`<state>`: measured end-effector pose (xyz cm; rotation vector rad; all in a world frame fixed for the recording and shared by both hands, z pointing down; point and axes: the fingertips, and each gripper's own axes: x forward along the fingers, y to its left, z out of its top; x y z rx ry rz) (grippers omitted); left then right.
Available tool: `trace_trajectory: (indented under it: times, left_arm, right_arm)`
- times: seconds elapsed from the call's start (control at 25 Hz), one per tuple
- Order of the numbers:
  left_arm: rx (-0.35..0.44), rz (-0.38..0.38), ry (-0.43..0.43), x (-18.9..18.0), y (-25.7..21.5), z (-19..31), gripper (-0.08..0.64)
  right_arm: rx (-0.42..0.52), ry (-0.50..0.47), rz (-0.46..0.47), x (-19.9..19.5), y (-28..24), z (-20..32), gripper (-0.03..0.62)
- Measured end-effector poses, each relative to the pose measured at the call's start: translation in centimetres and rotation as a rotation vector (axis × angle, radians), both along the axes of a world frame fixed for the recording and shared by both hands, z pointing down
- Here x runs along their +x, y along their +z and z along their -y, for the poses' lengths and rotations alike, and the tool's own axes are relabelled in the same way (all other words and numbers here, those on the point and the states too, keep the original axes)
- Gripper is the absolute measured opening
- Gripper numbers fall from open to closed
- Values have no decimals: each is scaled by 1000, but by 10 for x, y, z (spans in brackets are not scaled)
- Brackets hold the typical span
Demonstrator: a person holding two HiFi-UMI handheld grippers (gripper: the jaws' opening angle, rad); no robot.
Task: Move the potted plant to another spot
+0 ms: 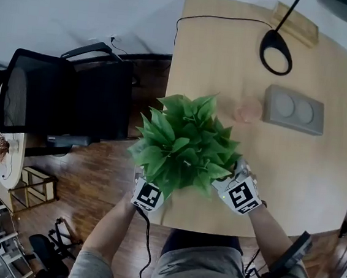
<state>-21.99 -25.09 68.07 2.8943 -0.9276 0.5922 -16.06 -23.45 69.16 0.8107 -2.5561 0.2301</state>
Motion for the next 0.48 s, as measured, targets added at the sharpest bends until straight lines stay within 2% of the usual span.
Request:
trace_trajectory:
  times: [0.16,0.32,0.36,0.44,0.48]
  left_arm:
    - [-11,15,88,11,2,3,284]
    - [-15,34,143,18,6,7,299]
    - [-14,36,143,18,7,9,299]
    - [-16,22,132,20,5,11,298]
    - [-20,13,126,21,4,11,296]
  right_arm:
    - [-8,-52,11,-5,-3,-2,370]
    - [12,-33,40,-1,-2,11,367]
    - [14,-18,45,0,-1,16,357]
    - [14,9,48,3,-1,20,290]
    - [11,17,47,3,-1,20,287]
